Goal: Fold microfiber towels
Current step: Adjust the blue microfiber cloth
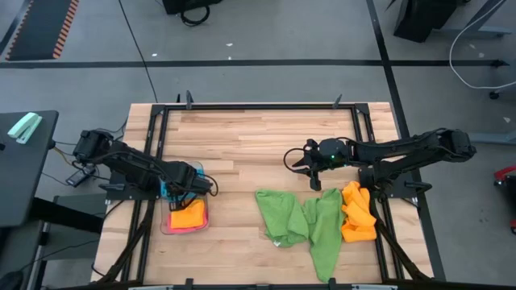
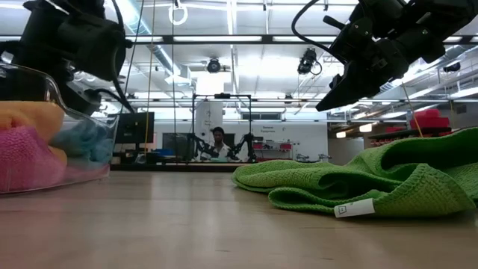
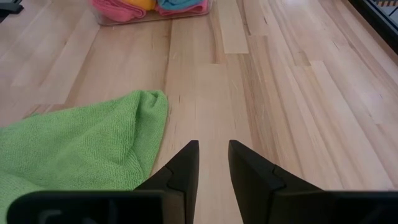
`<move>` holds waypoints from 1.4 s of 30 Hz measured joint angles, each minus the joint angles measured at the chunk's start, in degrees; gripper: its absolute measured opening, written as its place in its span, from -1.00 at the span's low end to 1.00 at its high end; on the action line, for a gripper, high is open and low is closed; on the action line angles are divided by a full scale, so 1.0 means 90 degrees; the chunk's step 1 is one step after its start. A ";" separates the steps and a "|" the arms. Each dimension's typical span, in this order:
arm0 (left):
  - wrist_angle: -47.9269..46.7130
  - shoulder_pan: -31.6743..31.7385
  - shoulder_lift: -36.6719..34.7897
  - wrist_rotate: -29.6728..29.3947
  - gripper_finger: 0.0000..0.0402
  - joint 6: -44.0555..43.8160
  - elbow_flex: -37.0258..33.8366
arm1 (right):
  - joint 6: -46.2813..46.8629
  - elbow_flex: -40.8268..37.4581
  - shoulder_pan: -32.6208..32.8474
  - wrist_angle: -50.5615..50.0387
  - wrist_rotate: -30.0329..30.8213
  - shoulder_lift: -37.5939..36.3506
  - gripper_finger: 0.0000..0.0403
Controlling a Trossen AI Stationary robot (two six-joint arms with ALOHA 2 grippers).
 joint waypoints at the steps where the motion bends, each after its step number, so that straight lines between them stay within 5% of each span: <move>1: -0.0019 0.0000 0.0000 0.0006 -0.94 0.0000 0.0065 | 0.0000 0.0000 0.0000 0.0000 0.0000 0.0000 -0.52; 9: 0.0024 0.0000 0.0002 -0.0263 -0.80 0.0018 0.0604 | 0.0002 0.0000 0.0000 0.0000 0.0000 0.0000 -0.52; 23: 0.1399 -0.0002 -0.0002 -0.0637 -0.95 0.0012 0.0100 | 0.0002 0.0000 0.0000 -0.0002 -0.0002 0.0000 -0.52; 34: 0.1291 -0.0004 -0.0015 -0.1036 -0.91 0.0504 0.1046 | 0.0002 0.0000 0.0002 0.0000 -0.0002 0.0000 -0.52; 42: 0.2571 0.0000 -0.0015 -0.1111 -0.94 0.0645 0.0386 | 0.0002 0.0000 0.0002 0.0000 -0.0002 0.0000 -0.52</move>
